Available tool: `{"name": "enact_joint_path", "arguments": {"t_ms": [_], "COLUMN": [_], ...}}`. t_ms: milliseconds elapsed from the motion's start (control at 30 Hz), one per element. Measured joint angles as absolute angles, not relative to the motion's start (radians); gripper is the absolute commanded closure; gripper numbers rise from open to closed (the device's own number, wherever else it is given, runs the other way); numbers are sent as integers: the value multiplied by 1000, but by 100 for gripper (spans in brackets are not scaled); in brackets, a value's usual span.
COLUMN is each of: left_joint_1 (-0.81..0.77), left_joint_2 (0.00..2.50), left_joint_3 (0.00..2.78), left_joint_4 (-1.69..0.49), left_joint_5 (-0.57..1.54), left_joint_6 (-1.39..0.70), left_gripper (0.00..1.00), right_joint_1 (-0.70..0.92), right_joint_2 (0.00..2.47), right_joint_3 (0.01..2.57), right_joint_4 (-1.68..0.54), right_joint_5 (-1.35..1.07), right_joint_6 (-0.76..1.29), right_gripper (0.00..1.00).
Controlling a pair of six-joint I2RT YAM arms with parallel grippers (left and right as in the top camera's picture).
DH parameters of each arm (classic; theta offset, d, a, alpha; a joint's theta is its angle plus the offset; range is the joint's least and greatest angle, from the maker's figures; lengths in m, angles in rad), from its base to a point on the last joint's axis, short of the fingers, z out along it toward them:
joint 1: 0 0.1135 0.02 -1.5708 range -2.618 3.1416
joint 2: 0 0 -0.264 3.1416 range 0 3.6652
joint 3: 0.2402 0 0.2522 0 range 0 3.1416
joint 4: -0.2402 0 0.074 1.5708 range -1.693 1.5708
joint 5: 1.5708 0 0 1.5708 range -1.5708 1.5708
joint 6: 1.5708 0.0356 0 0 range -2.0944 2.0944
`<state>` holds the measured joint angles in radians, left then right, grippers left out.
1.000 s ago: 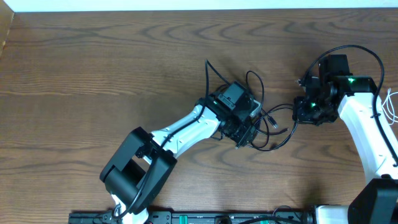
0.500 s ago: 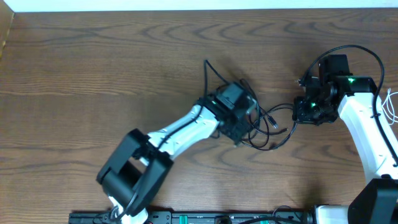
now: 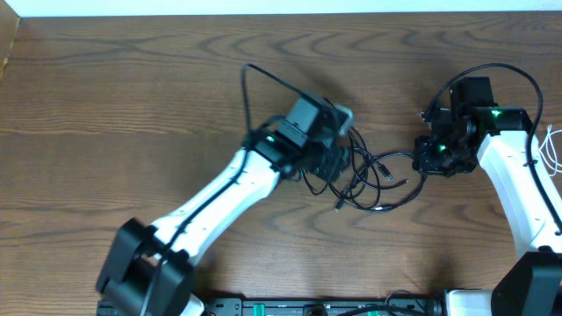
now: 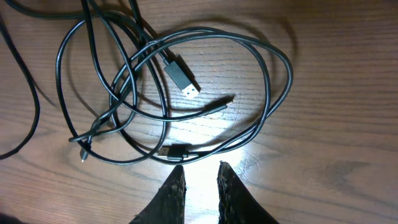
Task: Untangle cables
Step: 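Lower the left gripper into the black cable tangle and grasp cables, then bring the right gripper to the left gripper and grasp black cables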
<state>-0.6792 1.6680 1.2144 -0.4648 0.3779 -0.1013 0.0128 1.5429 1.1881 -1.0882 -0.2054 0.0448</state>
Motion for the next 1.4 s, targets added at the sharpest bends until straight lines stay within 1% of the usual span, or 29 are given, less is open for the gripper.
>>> {"name": "enact_joint_path", "arguments": {"t_ms": [67, 133, 200, 267, 333, 367, 567, 667, 767, 900, 1033, 1400], "left_joint_1": [-704, -733, -756, -775, -783, -782, -752, -737, -734, -737, -752, -761], "left_joint_2": [1707, 1740, 1753, 1752, 1744, 1738, 1653, 1596, 1552, 1554, 1598, 1880], "left_joint_3": [1205, 1196, 1189, 1188, 1190, 1190, 1224, 1241, 1250, 1252, 1252, 1252], "left_joint_4": [-467, -467, -467, -467, -474, -481, -490, -478, -451, -409, -421, -472], "left_joint_5": [398, 411, 412, 381, 329, 290, 88, 47, 96, 294, 400, 466], "left_joint_6": [-102, -95, -73, -50, -36, -29, -13, -15, -23, -37, -48, -48], "left_gripper": [44, 48, 49, 48, 40, 38, 35, 36, 36, 37, 36, 37], "right_joint_1": [12, 12, 12, 12, 13, 12, 13, 13, 12, 12, 12, 12], "right_joint_2": [1543, 1543, 1543, 1543, 1543, 1543, 1543, 1543, 1543, 1543, 1543, 1543], "right_joint_3": [1188, 1188, 1188, 1188, 1188, 1188, 1188, 1188, 1188, 1188, 1188, 1188], "right_joint_4": [-1088, -1088, -1088, -1088, -1088, -1088, -1088, -1088, -1088, -1088, -1088, -1088], "right_joint_5": [-205, -205, -205, -205, -205, -205, -205, -205, -205, -201, -197, -189], "right_joint_6": [45, 45, 45, 45, 45, 45, 45, 45, 45, 45, 45, 45], "right_gripper": [85, 85, 85, 85, 84, 85, 85, 84, 86, 85, 85, 83]}}
